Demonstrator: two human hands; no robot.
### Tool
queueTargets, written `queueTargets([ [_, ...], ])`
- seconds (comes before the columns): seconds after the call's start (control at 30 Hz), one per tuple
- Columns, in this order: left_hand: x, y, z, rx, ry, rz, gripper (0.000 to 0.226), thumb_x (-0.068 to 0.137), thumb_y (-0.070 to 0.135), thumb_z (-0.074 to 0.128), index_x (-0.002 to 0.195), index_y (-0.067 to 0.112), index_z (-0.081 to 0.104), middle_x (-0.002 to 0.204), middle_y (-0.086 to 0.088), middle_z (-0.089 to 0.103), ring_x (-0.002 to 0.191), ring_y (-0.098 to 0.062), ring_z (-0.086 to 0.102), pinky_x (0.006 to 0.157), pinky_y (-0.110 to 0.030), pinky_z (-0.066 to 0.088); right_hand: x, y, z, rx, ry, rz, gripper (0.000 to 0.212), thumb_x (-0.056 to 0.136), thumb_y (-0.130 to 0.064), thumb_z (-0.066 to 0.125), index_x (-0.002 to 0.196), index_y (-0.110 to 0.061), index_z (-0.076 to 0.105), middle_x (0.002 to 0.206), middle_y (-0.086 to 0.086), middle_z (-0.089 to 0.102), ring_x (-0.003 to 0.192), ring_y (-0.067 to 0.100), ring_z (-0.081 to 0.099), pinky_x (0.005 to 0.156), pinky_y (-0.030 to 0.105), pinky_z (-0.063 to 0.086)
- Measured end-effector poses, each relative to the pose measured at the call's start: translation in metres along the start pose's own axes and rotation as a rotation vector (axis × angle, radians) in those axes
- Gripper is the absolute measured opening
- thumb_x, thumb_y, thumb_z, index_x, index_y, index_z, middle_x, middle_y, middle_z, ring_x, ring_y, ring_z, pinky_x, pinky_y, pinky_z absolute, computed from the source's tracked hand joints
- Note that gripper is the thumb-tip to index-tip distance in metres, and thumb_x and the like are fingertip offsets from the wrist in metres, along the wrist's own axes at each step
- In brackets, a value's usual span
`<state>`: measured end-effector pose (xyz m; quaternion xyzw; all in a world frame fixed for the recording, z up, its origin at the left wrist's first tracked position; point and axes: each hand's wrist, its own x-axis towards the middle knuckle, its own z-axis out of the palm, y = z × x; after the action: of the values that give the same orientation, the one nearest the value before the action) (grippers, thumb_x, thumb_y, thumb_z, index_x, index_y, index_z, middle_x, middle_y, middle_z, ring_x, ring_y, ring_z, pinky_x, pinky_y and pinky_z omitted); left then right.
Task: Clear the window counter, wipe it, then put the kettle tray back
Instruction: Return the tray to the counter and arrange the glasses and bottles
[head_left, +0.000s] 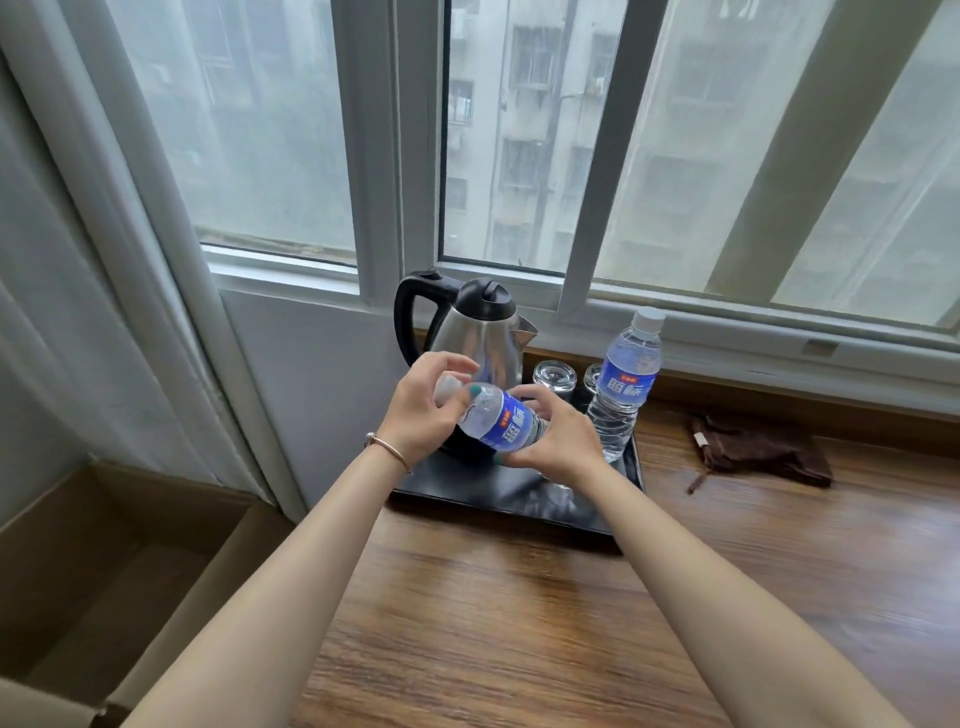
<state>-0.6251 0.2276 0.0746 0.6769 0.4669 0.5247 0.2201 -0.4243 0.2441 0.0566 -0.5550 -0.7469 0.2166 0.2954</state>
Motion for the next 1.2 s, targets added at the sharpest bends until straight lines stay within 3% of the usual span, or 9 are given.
queueTargets([
  [0.17,0.018,0.024,0.025,-0.049,-0.030,0.118,0.028,0.082,0.021,0.072,0.107,0.022,0.060,0.106,0.007,0.059,0.101,-0.016,0.061,0.081,-0.039,0.057,-0.007,0.008,-0.014,0.204,0.069,0.082,0.068,0.048,-0.042,0.088,0.103,-0.055,0.050,0.097,-0.017,0.068,0.090,0.001,0.065,0.085,0.036,0.053],
  [0.27,0.035,0.040,0.040,0.040,-0.101,0.197,0.042,0.072,0.024,0.079,0.110,0.018,0.063,0.109,0.003,0.059,0.105,-0.014,0.057,0.086,-0.030,0.050,-0.003,0.012,-0.017,0.338,0.138,0.112,0.073,0.043,-0.037,0.089,0.103,-0.055,0.050,0.094,-0.006,0.071,0.085,0.011,0.070,0.084,0.050,0.055],
  [0.4,0.057,0.057,0.053,0.125,-0.155,0.220,0.048,0.068,0.014,0.083,0.112,0.016,0.064,0.112,-0.003,0.061,0.104,-0.013,0.056,0.088,-0.022,0.044,-0.002,0.010,-0.022,0.468,0.199,0.167,0.072,0.043,-0.029,0.091,0.094,-0.059,0.049,0.093,-0.001,0.071,0.082,0.015,0.071,0.086,0.050,0.055],
  [0.57,0.076,0.065,0.061,0.221,-0.233,0.235,0.047,0.071,0.017,0.083,0.114,0.014,0.065,0.113,-0.003,0.062,0.103,-0.013,0.058,0.080,-0.015,0.043,0.000,0.014,-0.023,0.539,0.220,0.196,0.074,0.042,-0.037,0.090,0.103,-0.048,0.049,0.098,0.000,0.071,0.086,0.015,0.071,0.085,0.047,0.057],
  [0.67,0.089,0.075,0.068,0.308,-0.316,0.245,0.045,0.072,0.019,0.082,0.114,0.013,0.065,0.115,-0.002,0.060,0.104,-0.009,0.054,0.086,-0.013,0.036,0.001,0.014,-0.026,0.555,0.199,0.199,0.072,0.055,-0.021,0.092,0.110,-0.037,0.048,0.097,0.001,0.071,0.084,0.011,0.070,0.084,0.043,0.058],
  [0.77,0.098,0.077,0.076,0.345,-0.350,0.246,0.044,0.072,0.020,0.083,0.112,0.015,0.066,0.116,-0.002,0.061,0.106,-0.012,0.056,0.092,-0.020,0.041,0.006,0.015,-0.026,0.552,0.221,0.200,0.069,0.062,-0.012,0.090,0.116,-0.023,0.049,0.096,-0.001,0.069,0.078,-0.003,0.066,0.080,0.031,0.057],
  [0.97,0.109,0.072,0.081,0.357,-0.319,0.241,0.042,0.071,0.020,0.083,0.110,0.015,0.067,0.114,-0.002,0.062,0.106,-0.013,0.056,0.092,-0.019,0.039,0.014,0.009,-0.031,0.501,0.208,0.198,0.068,0.065,-0.024,0.085,0.123,-0.023,0.049,0.106,-0.004,0.068,0.096,0.012,0.066,0.092,0.044,0.053],
  [1.1,0.111,0.070,0.080,0.340,-0.292,0.230,0.043,0.072,0.016,0.082,0.112,0.012,0.066,0.114,-0.005,0.062,0.104,-0.012,0.055,0.087,-0.013,0.035,0.009,0.010,-0.039,0.448,0.215,0.125,0.086,0.070,-0.022,0.081,0.144,-0.025,0.038,0.123,-0.006,0.062,0.110,0.010,0.060,0.098,0.035,0.049],
  [1.2,0.110,0.070,0.080,0.320,-0.278,0.224,0.044,0.072,0.015,0.083,0.112,0.011,0.066,0.114,-0.004,0.062,0.105,-0.012,0.054,0.087,-0.013,0.034,0.002,0.008,-0.039,0.471,0.243,0.060,0.091,0.068,-0.028,0.079,0.146,-0.030,0.034,0.132,-0.007,0.059,0.118,0.005,0.058,0.102,0.034,0.047],
])
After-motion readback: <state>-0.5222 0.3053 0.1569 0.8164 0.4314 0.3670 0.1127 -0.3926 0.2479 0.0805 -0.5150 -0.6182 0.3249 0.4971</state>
